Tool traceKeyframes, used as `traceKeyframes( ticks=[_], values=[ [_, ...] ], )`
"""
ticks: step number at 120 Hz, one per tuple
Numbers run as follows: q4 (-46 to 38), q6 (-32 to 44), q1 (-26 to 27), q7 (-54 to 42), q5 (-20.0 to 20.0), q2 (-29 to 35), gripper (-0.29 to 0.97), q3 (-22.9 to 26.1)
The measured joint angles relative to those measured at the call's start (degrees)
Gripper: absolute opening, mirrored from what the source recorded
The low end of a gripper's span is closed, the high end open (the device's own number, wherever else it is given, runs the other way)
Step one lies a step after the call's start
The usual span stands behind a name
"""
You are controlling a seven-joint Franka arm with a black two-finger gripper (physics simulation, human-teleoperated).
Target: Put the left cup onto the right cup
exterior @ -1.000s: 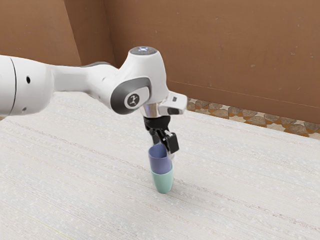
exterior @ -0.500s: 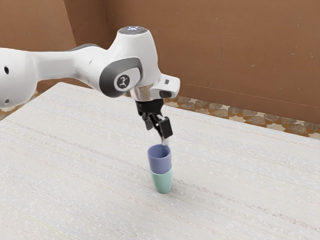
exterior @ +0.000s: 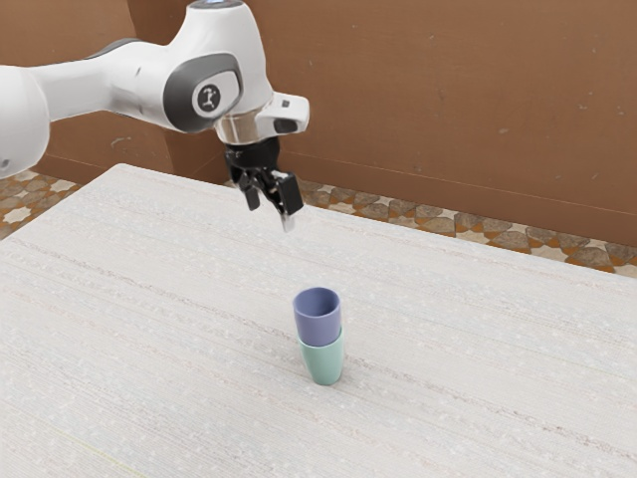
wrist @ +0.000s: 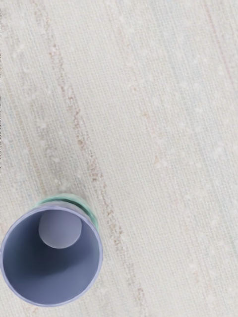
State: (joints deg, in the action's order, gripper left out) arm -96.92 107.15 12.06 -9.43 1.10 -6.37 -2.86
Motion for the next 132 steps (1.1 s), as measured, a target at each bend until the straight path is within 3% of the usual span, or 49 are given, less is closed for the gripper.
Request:
traceKeyframes(
  ticks=[47,132],
  values=[
    [5.8,-4.0,-1.4,-0.9,-0.1,-1.1,0.68,-2.8],
    [6.3,-5.8,-1.3,-1.4,0.1,-0.7,0.68,-3.1]
  ],
)
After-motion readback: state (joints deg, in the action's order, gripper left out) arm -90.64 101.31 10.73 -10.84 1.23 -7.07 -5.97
